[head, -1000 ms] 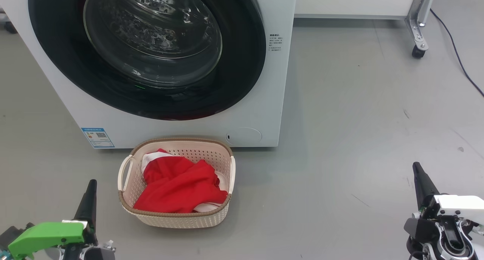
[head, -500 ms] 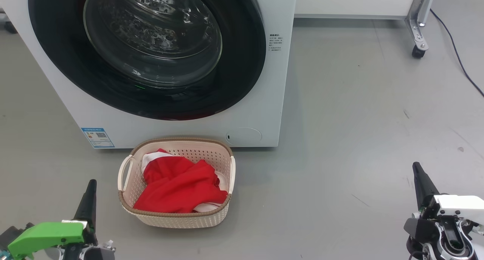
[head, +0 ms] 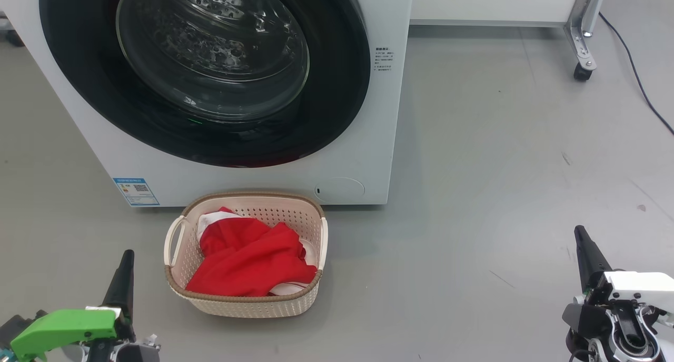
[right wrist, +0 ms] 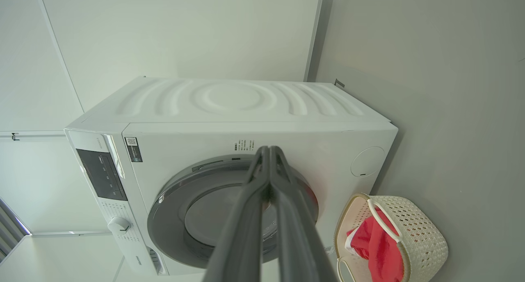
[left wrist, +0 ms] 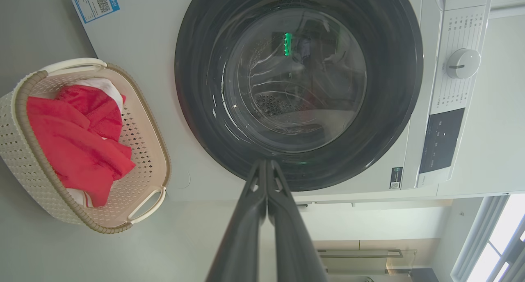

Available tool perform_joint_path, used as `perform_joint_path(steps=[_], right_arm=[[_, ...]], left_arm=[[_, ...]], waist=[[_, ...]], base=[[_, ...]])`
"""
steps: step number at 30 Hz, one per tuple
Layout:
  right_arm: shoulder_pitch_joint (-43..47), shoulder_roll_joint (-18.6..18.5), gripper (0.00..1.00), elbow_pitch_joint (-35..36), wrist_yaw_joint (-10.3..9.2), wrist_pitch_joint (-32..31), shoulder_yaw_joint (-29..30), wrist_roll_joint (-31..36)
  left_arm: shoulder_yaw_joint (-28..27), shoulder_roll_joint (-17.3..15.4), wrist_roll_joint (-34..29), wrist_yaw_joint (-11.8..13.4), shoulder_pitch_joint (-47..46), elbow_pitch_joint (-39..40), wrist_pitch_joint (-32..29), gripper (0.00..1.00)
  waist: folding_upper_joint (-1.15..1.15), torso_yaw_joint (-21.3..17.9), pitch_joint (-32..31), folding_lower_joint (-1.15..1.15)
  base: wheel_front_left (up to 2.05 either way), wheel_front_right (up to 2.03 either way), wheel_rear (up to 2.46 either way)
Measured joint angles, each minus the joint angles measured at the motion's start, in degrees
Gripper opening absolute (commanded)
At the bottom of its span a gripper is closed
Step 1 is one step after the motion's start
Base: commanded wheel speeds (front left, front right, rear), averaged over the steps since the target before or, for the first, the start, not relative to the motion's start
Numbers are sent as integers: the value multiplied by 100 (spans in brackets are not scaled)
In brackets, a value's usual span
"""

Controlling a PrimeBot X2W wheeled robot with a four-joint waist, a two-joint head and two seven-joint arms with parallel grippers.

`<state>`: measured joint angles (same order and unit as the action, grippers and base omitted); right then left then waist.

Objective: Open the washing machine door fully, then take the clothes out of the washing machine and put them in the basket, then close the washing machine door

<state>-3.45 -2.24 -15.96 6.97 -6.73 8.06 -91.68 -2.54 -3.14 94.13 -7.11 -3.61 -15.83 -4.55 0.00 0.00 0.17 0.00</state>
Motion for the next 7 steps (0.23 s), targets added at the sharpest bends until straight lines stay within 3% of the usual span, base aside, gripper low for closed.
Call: perform_joint_path(steps=[7], right_arm=[[0, 0, 0, 1, 0, 0, 0, 0]], left_arm=[[-9, 0, 0, 0, 0, 1, 0, 0]], waist=[[0, 0, 0, 0]], base=[[0, 0, 0]])
